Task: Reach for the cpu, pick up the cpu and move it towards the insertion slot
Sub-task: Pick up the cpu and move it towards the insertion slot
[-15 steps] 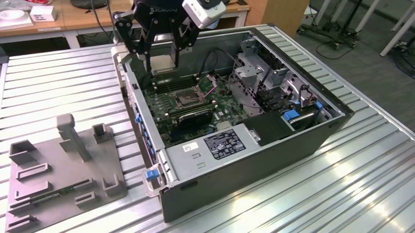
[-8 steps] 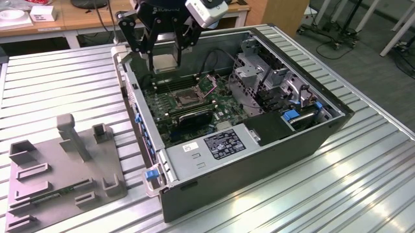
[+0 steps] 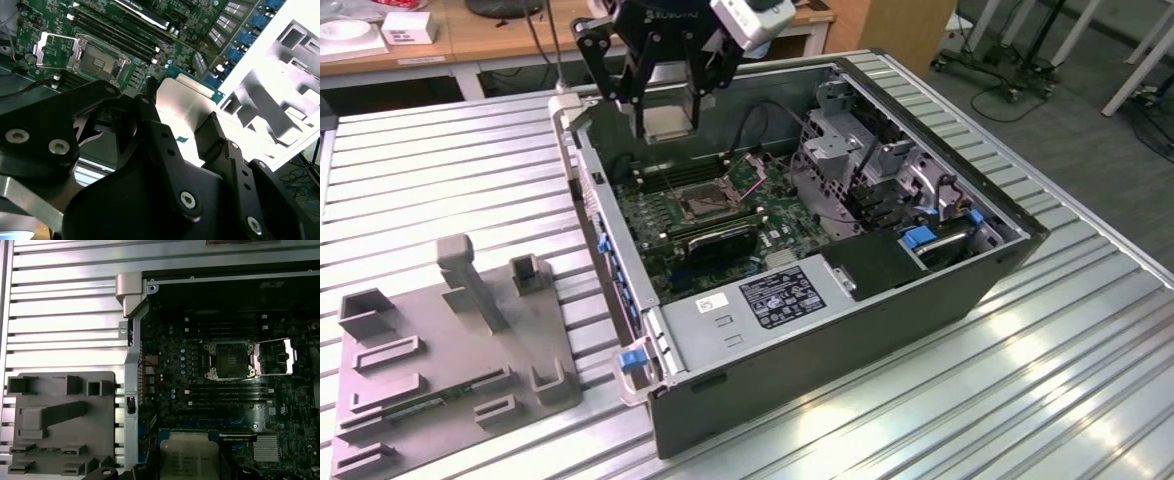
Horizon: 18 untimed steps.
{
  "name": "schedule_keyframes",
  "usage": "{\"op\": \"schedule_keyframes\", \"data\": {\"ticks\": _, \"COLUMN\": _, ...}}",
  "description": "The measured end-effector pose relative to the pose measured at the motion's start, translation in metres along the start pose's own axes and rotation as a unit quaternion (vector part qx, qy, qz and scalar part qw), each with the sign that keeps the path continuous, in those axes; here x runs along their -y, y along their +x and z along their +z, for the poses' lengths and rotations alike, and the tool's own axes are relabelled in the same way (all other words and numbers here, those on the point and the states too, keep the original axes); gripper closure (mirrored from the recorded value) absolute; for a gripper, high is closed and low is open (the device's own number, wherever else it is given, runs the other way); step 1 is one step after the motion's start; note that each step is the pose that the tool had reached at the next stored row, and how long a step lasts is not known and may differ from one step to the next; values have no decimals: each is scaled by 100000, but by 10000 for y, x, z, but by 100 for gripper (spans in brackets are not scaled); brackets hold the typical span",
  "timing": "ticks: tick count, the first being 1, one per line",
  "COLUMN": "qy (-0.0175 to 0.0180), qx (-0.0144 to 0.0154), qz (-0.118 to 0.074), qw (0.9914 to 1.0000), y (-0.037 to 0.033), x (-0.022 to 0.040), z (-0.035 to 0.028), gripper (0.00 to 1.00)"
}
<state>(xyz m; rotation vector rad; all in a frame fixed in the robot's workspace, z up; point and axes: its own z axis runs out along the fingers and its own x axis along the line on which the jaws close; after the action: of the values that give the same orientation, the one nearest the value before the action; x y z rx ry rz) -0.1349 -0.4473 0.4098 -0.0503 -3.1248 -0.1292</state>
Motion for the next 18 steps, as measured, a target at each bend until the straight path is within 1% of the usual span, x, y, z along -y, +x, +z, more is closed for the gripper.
{"op": "schedule_keyframes", "data": {"ticks": 13, "qy": 4, "qx": -3, "qz": 0, "qw": 100000, "y": -127, "x": -82, "z": 18, "gripper": 46}}
{"op": "schedule_keyframes", "data": {"ticks": 18, "qy": 6, "qx": -2, "qz": 1, "qw": 100000, "y": -173, "x": -123, "z": 26, "gripper": 46}}
